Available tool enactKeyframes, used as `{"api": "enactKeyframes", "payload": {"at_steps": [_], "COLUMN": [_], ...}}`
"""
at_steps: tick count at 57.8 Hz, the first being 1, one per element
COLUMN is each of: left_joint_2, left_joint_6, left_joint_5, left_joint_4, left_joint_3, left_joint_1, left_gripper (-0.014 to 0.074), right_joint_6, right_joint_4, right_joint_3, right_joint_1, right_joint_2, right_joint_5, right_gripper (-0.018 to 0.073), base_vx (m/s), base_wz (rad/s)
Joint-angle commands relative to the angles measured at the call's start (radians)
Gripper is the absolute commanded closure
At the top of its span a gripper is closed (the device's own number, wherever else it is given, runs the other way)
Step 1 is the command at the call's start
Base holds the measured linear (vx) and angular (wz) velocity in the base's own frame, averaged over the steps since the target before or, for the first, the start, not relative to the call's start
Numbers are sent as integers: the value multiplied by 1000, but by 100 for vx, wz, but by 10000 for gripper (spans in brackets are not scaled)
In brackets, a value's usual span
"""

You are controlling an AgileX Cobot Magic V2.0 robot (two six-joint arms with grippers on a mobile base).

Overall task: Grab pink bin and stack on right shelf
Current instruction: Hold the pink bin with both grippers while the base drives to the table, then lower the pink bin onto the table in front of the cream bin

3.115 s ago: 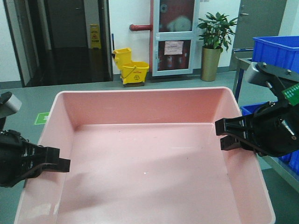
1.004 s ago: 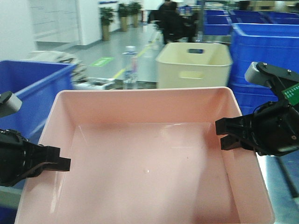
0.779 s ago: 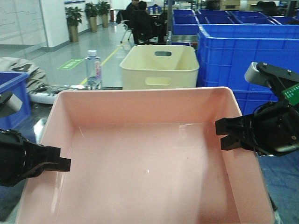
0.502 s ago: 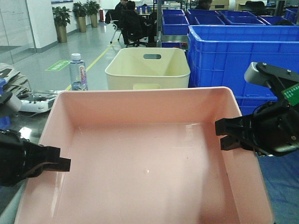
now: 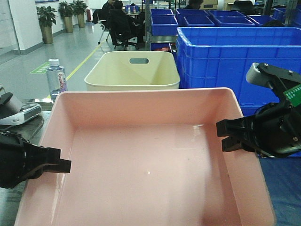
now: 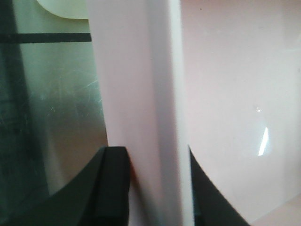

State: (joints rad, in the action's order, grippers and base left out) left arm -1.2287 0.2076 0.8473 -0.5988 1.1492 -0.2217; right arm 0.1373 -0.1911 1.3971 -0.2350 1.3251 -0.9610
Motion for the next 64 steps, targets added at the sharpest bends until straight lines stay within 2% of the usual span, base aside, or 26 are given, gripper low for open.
{"api": "enactKeyframes", "payload": {"at_steps": [1, 21, 44, 52, 64], "left_joint_2": [31, 31, 31, 27, -55], "left_joint_6": [20, 20, 20, 20, -1], "left_joint_5": [-18, -18, -25, -17, -24], "left_joint_4": [-86, -86, -86, -77, -22], "left_joint_3": [29, 29, 29, 29, 29], "left_joint_1": [-10, -10, -10, -10, -10], "left_gripper": [598, 598, 598, 598, 598], "right_joint_6": [1, 1, 1, 6, 4], "right_joint_4": [-48, -49, -48, -47, -49], "right_joint_3": [36, 36, 36, 36, 36], "right_joint_1": [6, 6, 6, 6, 6], "right_joint_2": [-32, -32, -32, -10, 95], "right_joint_5": [101, 158, 157, 97, 39], "right_gripper": [568, 568, 568, 568, 568], "base_vx": [7, 4, 0, 0, 0], "base_wz": [-7, -5, 0, 0, 0]}}
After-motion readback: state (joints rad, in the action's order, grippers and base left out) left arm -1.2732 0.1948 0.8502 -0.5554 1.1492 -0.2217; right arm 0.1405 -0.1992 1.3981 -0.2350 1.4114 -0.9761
